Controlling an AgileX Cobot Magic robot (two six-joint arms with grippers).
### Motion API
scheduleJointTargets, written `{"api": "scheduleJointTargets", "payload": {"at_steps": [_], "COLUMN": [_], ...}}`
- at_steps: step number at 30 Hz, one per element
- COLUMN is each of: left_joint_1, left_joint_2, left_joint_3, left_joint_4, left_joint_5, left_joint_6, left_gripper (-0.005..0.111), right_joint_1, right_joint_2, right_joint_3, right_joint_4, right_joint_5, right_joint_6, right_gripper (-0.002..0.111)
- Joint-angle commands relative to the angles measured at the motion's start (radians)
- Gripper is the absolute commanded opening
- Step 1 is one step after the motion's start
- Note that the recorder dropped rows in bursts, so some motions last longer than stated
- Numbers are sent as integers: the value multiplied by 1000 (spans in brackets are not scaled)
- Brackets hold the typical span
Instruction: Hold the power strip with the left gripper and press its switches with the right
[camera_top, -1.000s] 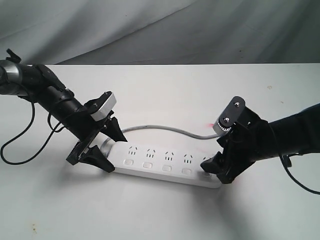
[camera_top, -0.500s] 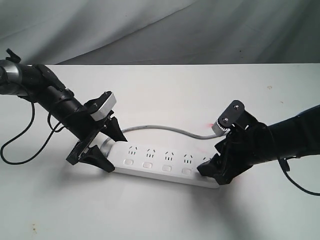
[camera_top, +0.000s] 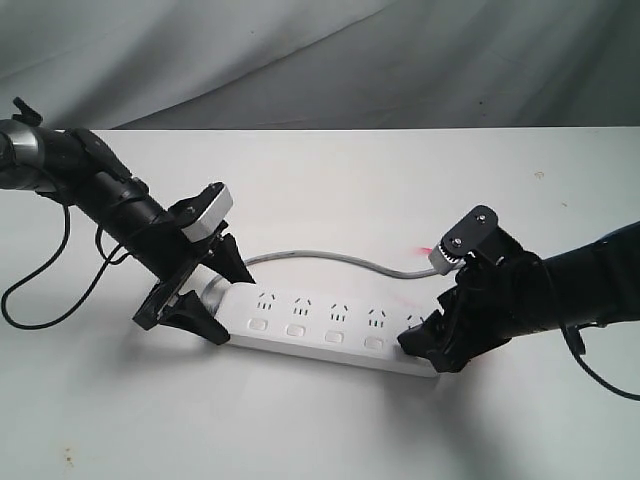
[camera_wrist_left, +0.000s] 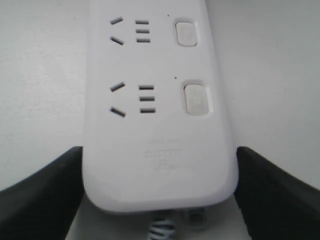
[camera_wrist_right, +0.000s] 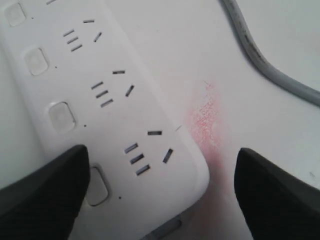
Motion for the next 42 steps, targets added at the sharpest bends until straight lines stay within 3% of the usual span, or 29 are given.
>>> {"api": "scheduleJointTargets", "payload": {"at_steps": [1,7,17,42], "left_joint_1": [1,1,1,1], "left_joint_2": [-7,-7,-7,-7], "left_joint_3": [-6,-6,-6,-6], "left_joint_4": [-3,-3,-3,-3], "left_joint_5": [-5,-5,-5,-5], "left_joint_6": [-2,-2,-2,-2], "left_gripper": [45,45,45,45], "right_joint_1": [-4,-4,-4,-4], "right_joint_2": [38,-55,-353,-1112], "right_joint_3": [41,25,24,97], "right_joint_4": [-107,41,286,286], "right_joint_5": [-144,-64,-117,-117], "right_joint_6": [-46,-130,-141,-141], "right_gripper": [72,72,72,72]}}
